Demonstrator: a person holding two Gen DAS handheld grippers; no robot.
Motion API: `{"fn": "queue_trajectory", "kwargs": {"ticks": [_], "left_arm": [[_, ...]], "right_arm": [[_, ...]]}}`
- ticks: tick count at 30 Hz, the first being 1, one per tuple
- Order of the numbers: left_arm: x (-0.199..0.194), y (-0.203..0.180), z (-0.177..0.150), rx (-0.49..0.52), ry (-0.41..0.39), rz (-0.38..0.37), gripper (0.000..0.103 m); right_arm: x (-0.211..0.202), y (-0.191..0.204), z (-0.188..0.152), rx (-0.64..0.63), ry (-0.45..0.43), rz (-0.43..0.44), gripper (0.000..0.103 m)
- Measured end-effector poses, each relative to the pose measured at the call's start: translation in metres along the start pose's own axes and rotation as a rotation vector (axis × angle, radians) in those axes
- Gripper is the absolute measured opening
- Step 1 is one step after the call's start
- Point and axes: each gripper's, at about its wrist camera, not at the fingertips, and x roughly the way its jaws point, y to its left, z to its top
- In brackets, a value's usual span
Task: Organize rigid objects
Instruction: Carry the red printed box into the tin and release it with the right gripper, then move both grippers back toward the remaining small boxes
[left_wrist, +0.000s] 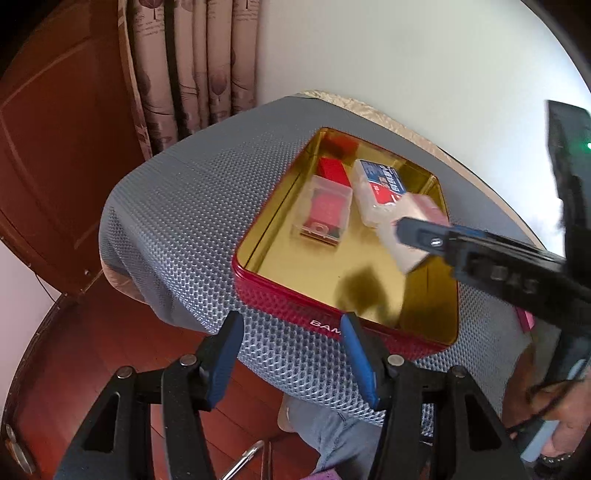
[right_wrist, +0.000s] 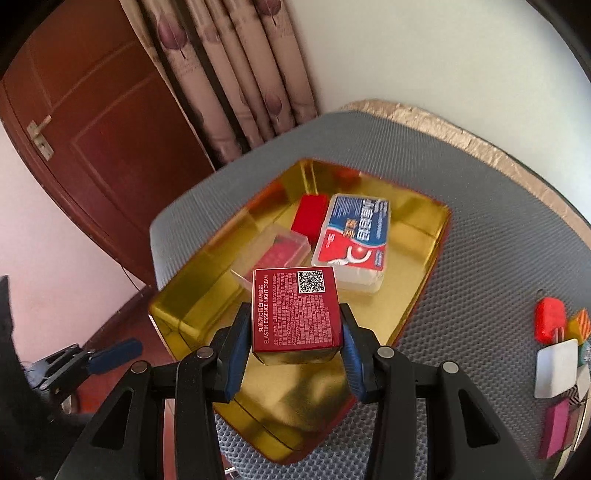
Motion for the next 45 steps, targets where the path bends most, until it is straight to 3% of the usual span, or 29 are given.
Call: {"fn": "queue_trajectory", "kwargs": {"ticks": [9,21,25,28,29,33,37,42,45], "left_arm": [[0.009,0.005,0.000,-0.018,0.038,-0.025,0.056],[0.014,0.004,-0.001,-0.006,0.049,-0.029,0.056],[0.014,0.003,-0.002,-0.007,0.054,-0.027,0.056],[0.010,0.003,-0.003,-0.001,0.034,-0.017,0.056],[0.009,0.002,-0.003,0.003,0.027,-0.014,0.056],[0.005,-0.001,-0.005,0.019,0.010,0.003,0.056],[0.000,-0.004,-0.007,0.036,-0.010,0.020,0.056],[-0.010,-0.016,-0.011,0.090,-0.051,0.050,0.056],[-0.015,-0.033,-0.017,0.149,-0.072,0.049,0.056]], "right_arm": [[0.035,0.003,0.009,-0.009,0.108,-0.049,0.042],[0.056,-0.004,0.027,-0.029,0.104,-0.127,0.043],[0.056,-0.005,0.031,-0.035,0.077,-0.140,0.051],[0.035,-0.016,0.025,0.037,-0.004,-0.102,0.077],[0.023,-0.021,0.022,0.062,-0.048,-0.088,0.077],[-0.029,-0.047,-0.004,0.152,-0.189,-0.036,0.083],[-0.075,-0.082,-0.062,0.214,-0.261,-0.095,0.088],[-0.123,-0.149,-0.150,0.276,-0.248,-0.320,0.088],[-0.155,-0.199,-0.196,0.306,-0.215,-0.535,0.088]]}}
